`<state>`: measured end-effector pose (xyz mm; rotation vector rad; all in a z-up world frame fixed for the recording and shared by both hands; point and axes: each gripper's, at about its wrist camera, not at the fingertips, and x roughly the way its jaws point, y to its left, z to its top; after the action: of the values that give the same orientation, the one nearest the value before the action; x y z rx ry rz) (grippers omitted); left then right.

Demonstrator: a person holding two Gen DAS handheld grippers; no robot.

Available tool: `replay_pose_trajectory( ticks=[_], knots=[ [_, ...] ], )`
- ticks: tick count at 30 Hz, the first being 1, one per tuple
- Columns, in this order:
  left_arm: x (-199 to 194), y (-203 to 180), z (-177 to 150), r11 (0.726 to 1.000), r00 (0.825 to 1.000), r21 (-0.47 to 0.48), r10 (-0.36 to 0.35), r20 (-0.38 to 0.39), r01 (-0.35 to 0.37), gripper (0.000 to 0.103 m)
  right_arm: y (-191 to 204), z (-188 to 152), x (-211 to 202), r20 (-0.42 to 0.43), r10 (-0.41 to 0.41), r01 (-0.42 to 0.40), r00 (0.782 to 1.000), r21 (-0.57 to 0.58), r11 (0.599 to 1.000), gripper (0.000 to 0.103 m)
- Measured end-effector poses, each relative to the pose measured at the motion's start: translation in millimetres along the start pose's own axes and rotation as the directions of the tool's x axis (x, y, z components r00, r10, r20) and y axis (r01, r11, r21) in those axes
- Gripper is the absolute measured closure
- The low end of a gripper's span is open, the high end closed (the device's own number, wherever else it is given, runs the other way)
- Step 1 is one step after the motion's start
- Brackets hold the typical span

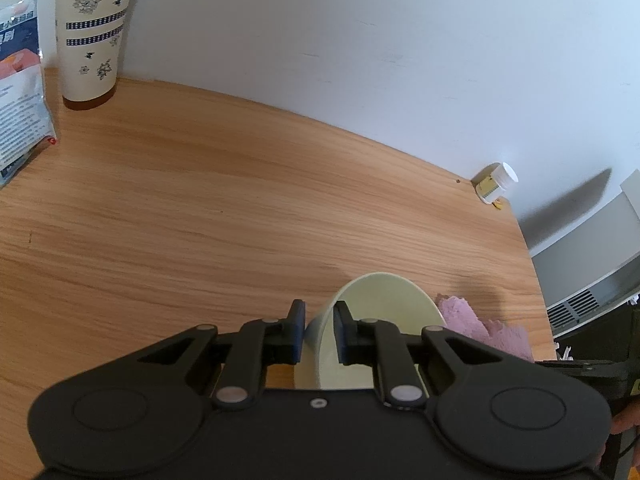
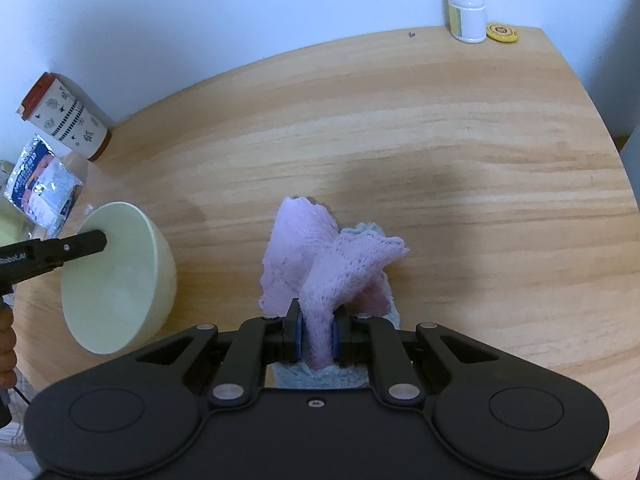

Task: Clean bowl
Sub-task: 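Lower the bowl onto the table with the left gripper while the right gripper lowers the cloth, then open both grippers, releasing the bowl and the cloth onto the table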

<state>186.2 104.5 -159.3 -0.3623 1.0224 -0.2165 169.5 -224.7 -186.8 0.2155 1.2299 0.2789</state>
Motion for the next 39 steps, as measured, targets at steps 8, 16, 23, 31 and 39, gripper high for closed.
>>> replay_pose_trajectory(
  ticks=[8,16,23,31,39],
  knots=[
    [1.9,7.3,1.5,1.0,1.0,-0.003,0.012,-0.003,-0.012,0.09,-0.8,-2.5,5.2,-0.013,-0.019,0.018,1.0,-0.008,1.0,0.087],
    [2.7,3.2,1.4,0.999,1.0,0.036,0.024,-0.007,-0.024,0.09,1.7,-4.0,9.8,-0.015,-0.036,0.036,0.999,-0.034,0.999,0.087],
    [2.6,0.8,3.8,0.997,0.996,0.029,0.075,-0.048,-0.074,0.058,7.8,-7.6,10.4,0.004,-0.063,0.063,0.998,-0.06,0.996,0.08],
    [-0.7,-0.4,4.1,0.992,0.991,0.063,0.111,-0.079,-0.106,0.016,15.8,-13.5,5.3,0.047,-0.089,0.091,0.995,-0.037,0.995,0.041],
    [-13.6,-0.2,4.8,0.992,0.993,0.113,0.067,-0.097,-0.056,0.001,17.8,-24.7,-15.0,0.139,-0.146,0.141,0.98,0.041,0.989,0.029]
  ],
)
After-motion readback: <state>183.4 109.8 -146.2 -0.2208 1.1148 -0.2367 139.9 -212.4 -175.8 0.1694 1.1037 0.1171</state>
